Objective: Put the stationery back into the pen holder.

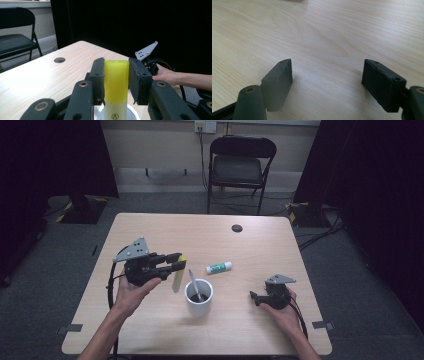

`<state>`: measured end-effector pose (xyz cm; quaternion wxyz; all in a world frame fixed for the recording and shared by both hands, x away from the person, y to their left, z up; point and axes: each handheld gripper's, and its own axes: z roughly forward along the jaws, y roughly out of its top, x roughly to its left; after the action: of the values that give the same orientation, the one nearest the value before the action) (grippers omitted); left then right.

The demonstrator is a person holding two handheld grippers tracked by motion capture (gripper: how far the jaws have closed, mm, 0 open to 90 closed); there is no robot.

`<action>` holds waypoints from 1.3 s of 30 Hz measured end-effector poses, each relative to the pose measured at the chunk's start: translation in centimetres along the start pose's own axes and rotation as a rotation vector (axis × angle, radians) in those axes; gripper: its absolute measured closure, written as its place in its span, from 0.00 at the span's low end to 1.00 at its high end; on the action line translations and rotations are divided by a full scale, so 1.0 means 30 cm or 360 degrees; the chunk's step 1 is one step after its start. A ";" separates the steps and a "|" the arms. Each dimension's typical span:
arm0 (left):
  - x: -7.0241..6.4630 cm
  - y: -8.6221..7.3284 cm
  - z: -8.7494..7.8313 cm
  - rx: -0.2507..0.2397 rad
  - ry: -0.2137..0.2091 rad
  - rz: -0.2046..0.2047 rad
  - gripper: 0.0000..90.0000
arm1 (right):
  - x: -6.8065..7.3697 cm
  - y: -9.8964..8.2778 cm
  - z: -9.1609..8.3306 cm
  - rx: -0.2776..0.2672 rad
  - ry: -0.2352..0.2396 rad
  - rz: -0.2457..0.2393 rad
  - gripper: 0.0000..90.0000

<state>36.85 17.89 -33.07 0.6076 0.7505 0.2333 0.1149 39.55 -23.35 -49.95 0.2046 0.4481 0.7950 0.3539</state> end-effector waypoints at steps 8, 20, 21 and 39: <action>-0.011 -0.004 0.078 -0.0012 -0.0047 -0.0032 0.75 | -0.001 0.001 0.001 -0.0003 0.0006 -0.0004 0.26; -0.030 -0.052 0.178 0.0077 -0.0075 -0.0007 0.75 | -0.002 0.001 0.002 -0.0004 0.0007 -0.0008 0.26; -0.030 -0.060 0.178 0.0077 -0.0073 -0.0020 0.75 | -0.002 0.001 0.002 -0.0004 0.0007 -0.0008 0.26; -0.026 -0.136 0.141 0.0268 -0.0071 0.0021 0.75 | -0.002 0.001 0.002 -0.0004 0.0007 -0.0009 0.26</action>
<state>37.24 14.52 -37.92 0.5466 0.8028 0.2235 0.0821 39.61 -23.37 -49.96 0.2043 0.4450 0.7962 0.3554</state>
